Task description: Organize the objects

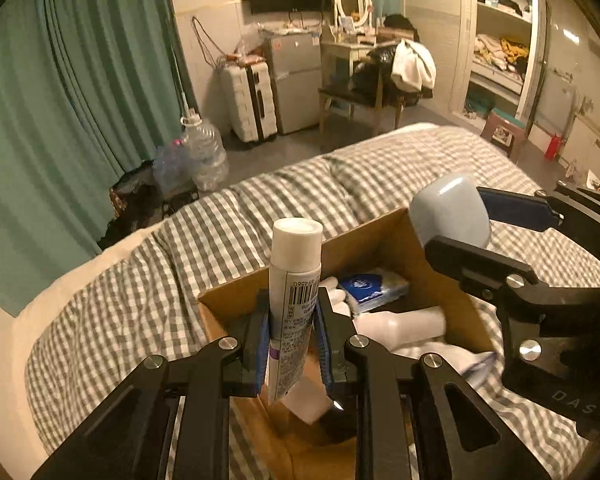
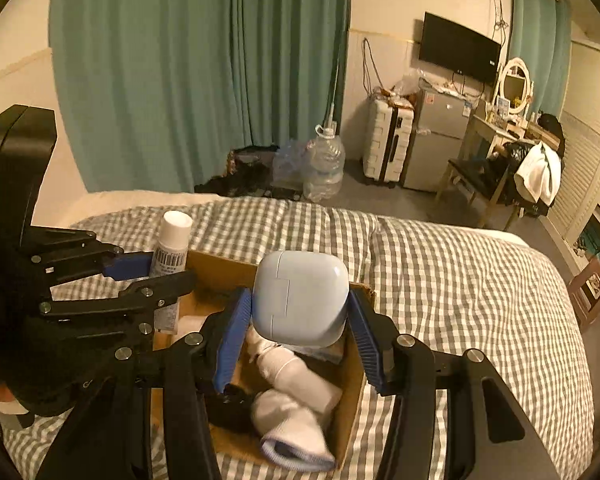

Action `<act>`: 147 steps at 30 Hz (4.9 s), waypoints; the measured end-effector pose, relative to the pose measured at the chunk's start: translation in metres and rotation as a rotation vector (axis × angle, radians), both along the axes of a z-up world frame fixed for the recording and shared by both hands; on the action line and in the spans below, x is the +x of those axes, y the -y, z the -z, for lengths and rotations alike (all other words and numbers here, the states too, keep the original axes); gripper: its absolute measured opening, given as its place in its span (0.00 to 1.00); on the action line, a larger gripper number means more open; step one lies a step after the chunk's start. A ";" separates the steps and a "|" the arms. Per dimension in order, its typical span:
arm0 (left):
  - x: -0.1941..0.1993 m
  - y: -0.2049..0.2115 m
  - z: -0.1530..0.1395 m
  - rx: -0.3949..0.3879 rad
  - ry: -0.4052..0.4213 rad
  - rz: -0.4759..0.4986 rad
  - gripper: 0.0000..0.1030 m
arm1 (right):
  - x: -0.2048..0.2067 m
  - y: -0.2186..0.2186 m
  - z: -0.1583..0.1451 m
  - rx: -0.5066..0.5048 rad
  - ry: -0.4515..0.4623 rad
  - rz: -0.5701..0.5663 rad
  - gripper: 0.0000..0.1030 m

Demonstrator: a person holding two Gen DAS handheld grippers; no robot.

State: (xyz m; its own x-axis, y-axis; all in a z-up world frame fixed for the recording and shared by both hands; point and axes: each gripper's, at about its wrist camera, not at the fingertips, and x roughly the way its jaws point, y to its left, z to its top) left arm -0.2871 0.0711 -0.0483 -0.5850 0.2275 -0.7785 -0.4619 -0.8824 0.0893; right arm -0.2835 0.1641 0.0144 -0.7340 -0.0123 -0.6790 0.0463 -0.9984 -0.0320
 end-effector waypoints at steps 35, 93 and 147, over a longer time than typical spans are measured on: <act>-0.006 -0.002 -0.009 0.018 -0.018 -0.036 0.54 | -0.008 -0.025 0.040 -0.029 0.073 0.046 0.68; 0.260 0.056 -0.119 0.229 -0.630 -0.402 1.00 | 0.246 -0.042 -0.100 0.005 -0.382 0.095 0.95; 0.255 0.050 0.003 0.038 -0.548 -0.458 1.00 | 0.238 -0.038 0.022 0.012 -0.376 0.206 0.97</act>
State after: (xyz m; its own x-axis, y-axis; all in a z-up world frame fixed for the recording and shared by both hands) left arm -0.0319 0.0208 -0.0518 -0.9331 -0.1129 -0.3414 0.0578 -0.9842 0.1675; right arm -0.0451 0.2019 -0.0080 -0.9166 0.1668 -0.3633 -0.1711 -0.9850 -0.0204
